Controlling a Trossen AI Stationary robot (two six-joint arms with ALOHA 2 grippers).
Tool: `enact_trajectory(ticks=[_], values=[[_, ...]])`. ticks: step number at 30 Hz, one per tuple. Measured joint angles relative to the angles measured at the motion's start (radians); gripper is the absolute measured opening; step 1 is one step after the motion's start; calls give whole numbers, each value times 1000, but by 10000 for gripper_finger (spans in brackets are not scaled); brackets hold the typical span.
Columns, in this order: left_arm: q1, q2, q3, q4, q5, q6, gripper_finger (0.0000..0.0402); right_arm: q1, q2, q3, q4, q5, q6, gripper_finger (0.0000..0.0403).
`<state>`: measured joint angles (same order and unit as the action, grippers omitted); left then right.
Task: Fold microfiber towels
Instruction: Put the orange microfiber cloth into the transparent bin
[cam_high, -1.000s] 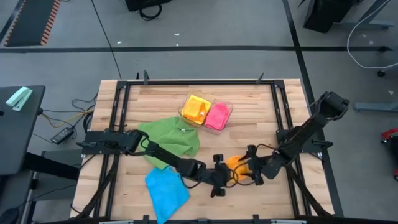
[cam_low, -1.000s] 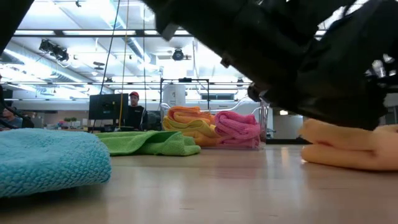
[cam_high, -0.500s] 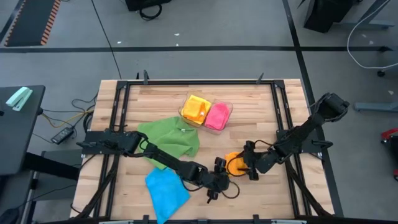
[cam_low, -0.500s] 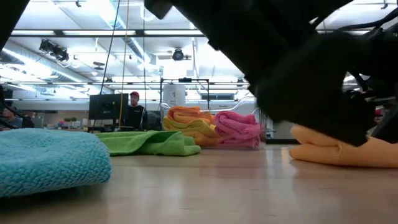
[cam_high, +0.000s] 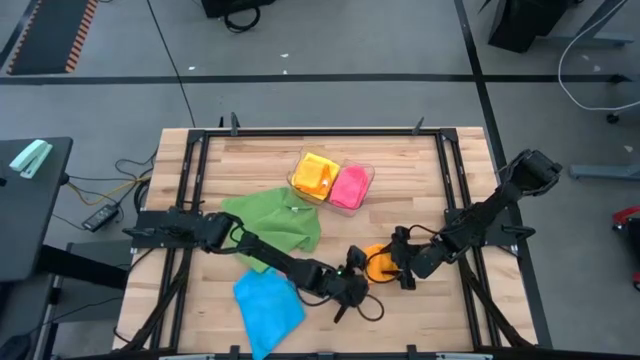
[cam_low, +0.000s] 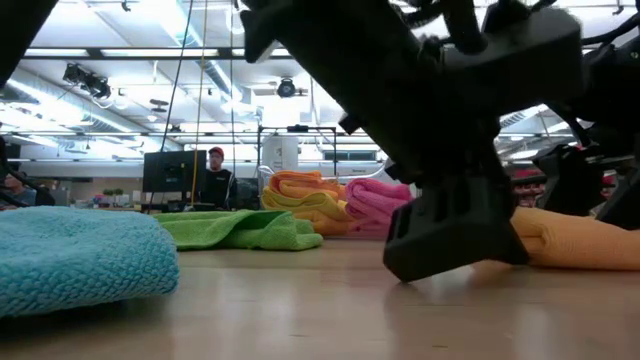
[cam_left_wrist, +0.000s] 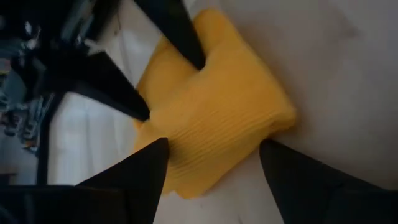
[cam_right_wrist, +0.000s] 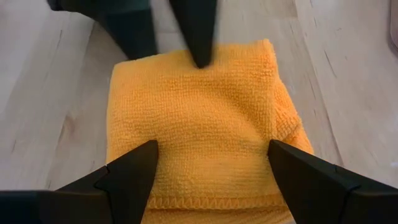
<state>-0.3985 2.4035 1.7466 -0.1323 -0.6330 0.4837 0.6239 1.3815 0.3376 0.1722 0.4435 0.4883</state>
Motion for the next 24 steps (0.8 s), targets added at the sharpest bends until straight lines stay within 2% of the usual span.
enact_trajectory(ticks=[8,12,16,20,24], values=[[31,0,12,-24,13,100,257,0,0,0,3,-1,0,317],[63,-1,16,-34,102,106,256,0,0,0,8,-5,2,317],[87,-2,16,-47,148,105,250,0,0,0,22,-16,22,317],[99,-2,16,-46,170,104,229,0,0,0,30,-28,44,317],[101,0,16,-49,176,78,187,0,0,0,33,-30,44,317]])
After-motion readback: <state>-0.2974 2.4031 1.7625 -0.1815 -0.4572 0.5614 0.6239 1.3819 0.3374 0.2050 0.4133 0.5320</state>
